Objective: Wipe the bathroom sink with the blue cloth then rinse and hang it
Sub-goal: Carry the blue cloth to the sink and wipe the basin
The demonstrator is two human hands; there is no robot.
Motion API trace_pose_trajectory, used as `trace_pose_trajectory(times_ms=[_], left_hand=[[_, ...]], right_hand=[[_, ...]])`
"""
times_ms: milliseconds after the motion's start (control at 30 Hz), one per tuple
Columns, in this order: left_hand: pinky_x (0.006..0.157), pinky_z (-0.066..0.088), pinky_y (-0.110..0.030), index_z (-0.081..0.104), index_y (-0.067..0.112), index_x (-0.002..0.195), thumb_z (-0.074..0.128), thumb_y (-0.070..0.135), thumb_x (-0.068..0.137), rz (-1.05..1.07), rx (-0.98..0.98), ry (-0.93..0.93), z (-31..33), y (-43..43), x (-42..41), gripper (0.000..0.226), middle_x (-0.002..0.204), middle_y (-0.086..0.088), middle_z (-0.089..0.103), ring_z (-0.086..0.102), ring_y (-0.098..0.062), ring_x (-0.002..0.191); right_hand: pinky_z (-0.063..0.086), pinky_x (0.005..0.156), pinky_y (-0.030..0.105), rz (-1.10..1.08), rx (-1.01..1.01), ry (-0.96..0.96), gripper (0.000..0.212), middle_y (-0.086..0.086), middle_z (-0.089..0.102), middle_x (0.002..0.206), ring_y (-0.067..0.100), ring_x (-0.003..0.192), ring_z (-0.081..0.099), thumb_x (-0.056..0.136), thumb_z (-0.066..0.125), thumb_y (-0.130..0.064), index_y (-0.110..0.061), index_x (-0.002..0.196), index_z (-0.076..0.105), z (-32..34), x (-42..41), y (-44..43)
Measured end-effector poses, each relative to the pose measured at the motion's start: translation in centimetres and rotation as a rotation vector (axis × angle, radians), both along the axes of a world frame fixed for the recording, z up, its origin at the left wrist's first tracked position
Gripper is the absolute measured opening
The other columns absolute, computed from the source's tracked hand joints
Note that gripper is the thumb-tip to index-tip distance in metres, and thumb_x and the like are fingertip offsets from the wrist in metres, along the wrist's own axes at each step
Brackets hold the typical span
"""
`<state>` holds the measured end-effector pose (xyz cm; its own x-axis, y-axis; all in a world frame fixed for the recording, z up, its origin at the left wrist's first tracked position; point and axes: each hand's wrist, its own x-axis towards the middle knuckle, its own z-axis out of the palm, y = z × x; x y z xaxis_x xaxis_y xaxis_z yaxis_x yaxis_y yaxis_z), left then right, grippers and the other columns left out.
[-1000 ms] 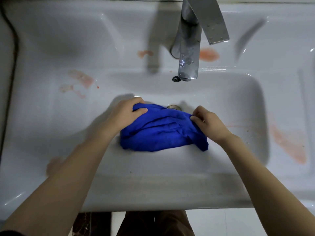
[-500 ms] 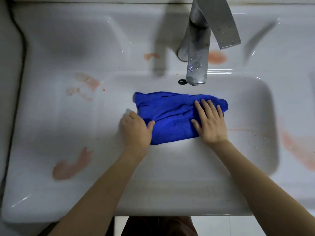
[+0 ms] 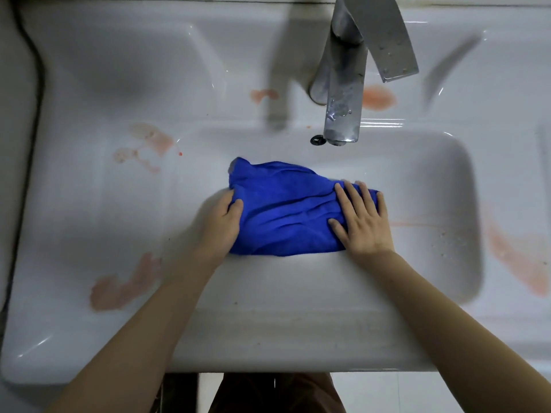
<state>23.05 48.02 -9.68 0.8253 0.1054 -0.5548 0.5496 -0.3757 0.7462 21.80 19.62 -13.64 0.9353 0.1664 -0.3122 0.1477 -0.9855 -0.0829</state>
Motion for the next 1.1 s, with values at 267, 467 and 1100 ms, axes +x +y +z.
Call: trace_pose_trajectory(times_ms=[267, 467, 1100], left_hand=[[0.077, 0.033, 0.010, 0.041, 0.032, 0.147, 0.042, 0.024, 0.103, 0.021, -0.330, -0.060, 0.9, -9.9, 1.0, 0.044, 0.123, 0.035, 0.047, 0.046, 0.034, 0.095], [0.077, 0.041, -0.007, 0.030, 0.029, 0.153, 0.042, 0.026, 0.103, -0.293, -0.221, 0.026, -0.1, -18.6, 0.2, 0.051, 0.094, 0.009, 0.059, 0.055, -0.004, 0.086], [0.075, 0.041, -0.026, 0.059, 0.005, 0.110, 0.060, 0.021, 0.094, -0.109, 0.113, -0.111, -4.0, -12.2, 2.7, 0.023, 0.096, -0.004, 0.061, 0.056, -0.017, 0.082]], right_hand=[[0.020, 0.118, 0.049, 0.001, 0.058, -0.021, 0.071, 0.008, 0.035, 0.158, 0.033, 0.147, 0.028, 0.095, 0.025, -0.056, -0.018, 0.154, 0.030, 1.8, 0.2, -4.5], [0.026, 0.114, 0.055, 0.088, -0.069, -0.091, 0.059, 0.015, 0.046, 0.150, 0.042, 0.140, 0.039, 0.097, 0.031, -0.038, -0.012, 0.149, 0.042, 2.3, -0.6, -7.7], [0.009, 0.122, 0.036, -0.058, 0.151, 0.012, 0.064, 0.009, 0.018, 0.164, 0.026, 0.151, 0.016, 0.105, 0.034, -0.043, -0.013, 0.157, 0.015, 0.1, -0.2, -0.8]])
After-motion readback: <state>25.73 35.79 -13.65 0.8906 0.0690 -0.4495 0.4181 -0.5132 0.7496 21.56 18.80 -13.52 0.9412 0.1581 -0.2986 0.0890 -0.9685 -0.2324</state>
